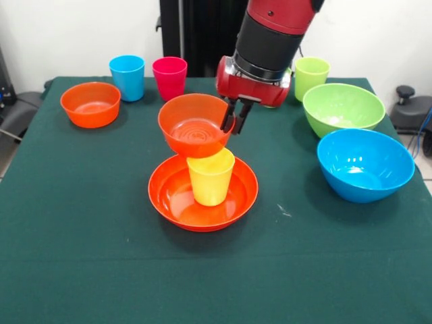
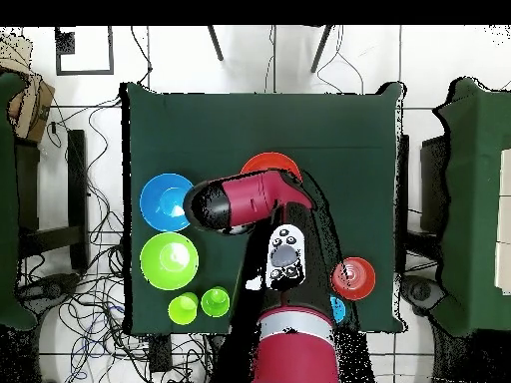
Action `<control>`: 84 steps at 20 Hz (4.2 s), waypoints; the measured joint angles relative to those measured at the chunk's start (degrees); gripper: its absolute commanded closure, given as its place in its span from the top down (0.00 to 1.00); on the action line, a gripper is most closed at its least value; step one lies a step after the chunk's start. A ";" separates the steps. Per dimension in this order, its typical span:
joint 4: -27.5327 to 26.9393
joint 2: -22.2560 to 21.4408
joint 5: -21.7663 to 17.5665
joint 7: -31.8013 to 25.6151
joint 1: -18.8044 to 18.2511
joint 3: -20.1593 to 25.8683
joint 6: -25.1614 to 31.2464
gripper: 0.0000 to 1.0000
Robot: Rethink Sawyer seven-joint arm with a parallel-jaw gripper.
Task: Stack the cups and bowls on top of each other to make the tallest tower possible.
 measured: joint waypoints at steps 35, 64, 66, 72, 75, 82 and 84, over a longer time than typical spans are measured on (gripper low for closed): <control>-1.53 2.06 4.29 0.00 2.54 -3.73 -1.68 0.00; -2.67 4.56 8.71 0.01 4.89 -7.28 -5.71 0.00; -2.77 4.61 8.93 0.01 5.00 -7.49 -5.73 0.00; -2.82 4.69 9.41 0.01 5.52 -8.18 -5.74 0.00; -2.82 4.76 9.51 0.01 5.80 -8.43 -5.74 0.00; -2.82 4.77 9.68 0.01 5.85 -8.49 -5.73 0.00; -2.82 4.77 9.68 0.01 5.85 -8.50 -5.73 0.00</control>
